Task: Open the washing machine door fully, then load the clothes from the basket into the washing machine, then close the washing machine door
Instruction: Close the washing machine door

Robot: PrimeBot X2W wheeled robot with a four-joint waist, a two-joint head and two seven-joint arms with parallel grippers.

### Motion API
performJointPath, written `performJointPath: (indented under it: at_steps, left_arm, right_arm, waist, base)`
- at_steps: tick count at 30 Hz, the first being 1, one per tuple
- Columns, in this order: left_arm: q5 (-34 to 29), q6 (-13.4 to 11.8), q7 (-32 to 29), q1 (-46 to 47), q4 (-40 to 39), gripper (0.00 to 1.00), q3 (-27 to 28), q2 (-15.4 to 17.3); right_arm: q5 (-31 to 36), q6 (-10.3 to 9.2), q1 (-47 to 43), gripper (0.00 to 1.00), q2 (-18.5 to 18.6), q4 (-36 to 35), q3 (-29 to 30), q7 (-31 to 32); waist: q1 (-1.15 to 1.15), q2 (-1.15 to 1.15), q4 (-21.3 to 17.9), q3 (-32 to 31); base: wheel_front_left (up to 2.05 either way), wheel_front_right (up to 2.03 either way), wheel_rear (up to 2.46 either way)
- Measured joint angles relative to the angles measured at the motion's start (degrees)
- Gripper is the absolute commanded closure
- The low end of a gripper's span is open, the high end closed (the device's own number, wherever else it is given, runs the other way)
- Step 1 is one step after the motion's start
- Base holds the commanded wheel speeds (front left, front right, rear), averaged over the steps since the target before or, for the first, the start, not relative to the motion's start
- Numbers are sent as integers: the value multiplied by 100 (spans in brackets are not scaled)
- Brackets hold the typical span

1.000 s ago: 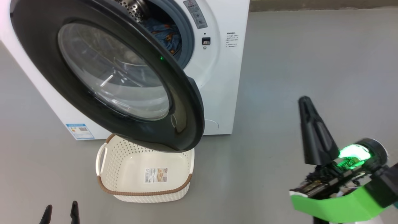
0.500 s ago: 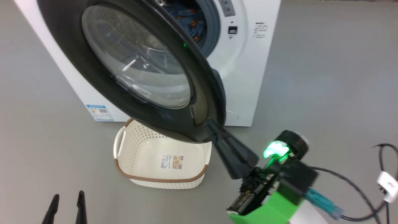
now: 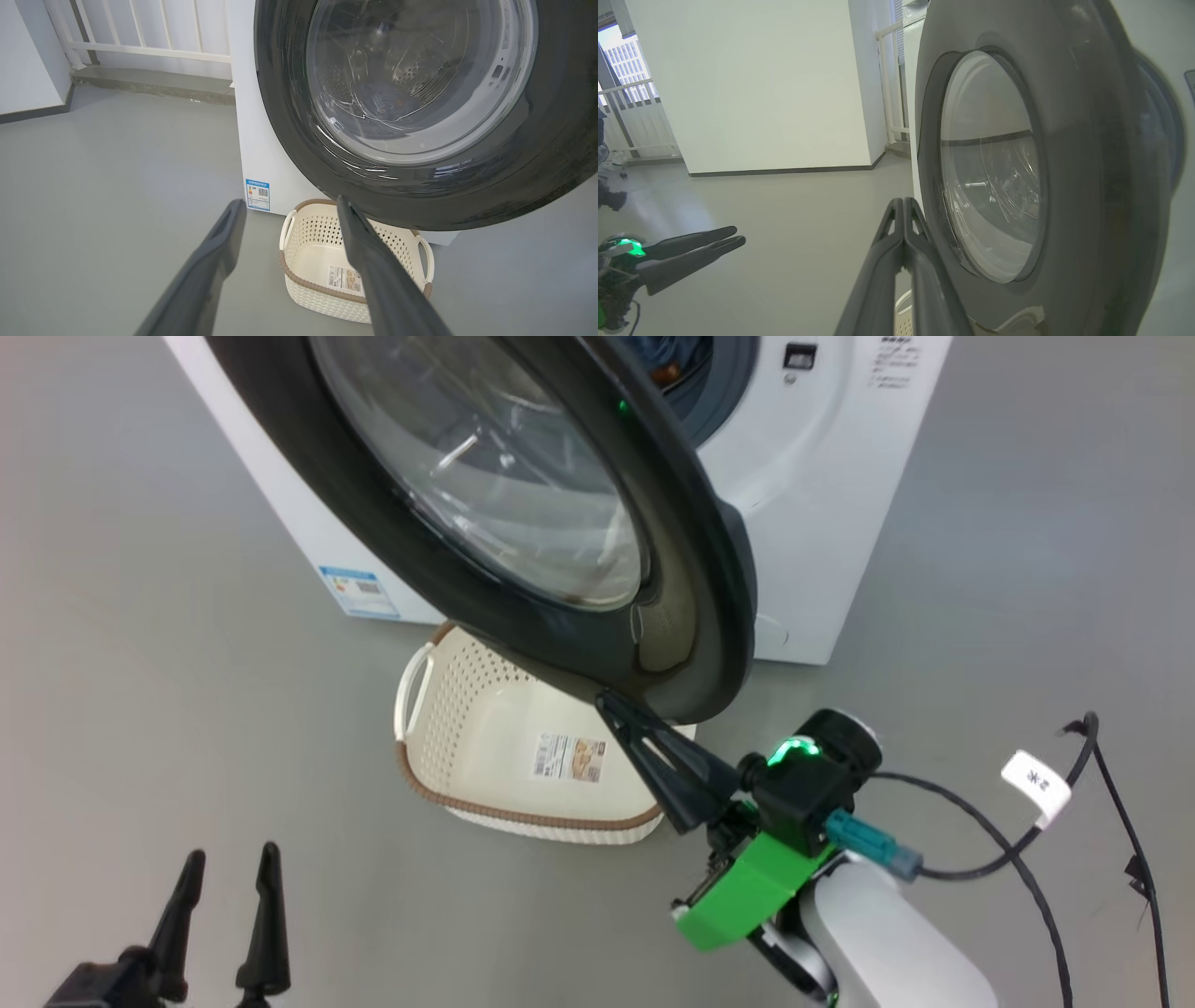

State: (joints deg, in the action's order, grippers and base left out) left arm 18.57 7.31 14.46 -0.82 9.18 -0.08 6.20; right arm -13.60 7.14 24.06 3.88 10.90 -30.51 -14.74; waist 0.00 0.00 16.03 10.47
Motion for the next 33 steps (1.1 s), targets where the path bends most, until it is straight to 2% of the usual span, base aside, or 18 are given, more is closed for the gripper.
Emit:
performJointPath:
  at_steps: [8, 22, 33]
  left_arm:
    - [186, 0, 0, 296, -8, 0, -168, 3]
    - [358, 0, 0, 641, 11, 0, -352, 88]
    - [606, 0, 0, 1145, 10, 0, -658, 268]
  right_arm:
    - [143, 0, 328, 100, 11, 310, 628, -1]
    - [276, 29, 814, 100, -3, 293, 1426, 0]
    - [299, 29, 2173, 100, 11, 680, 1689, -1]
  waist:
    - [0, 0, 191, 456]
    - [0, 0, 233, 969]
    - [0, 0, 182, 1523]
  base:
    - [0, 0, 0]
    - [0, 0, 0]
    - [0, 0, 0]
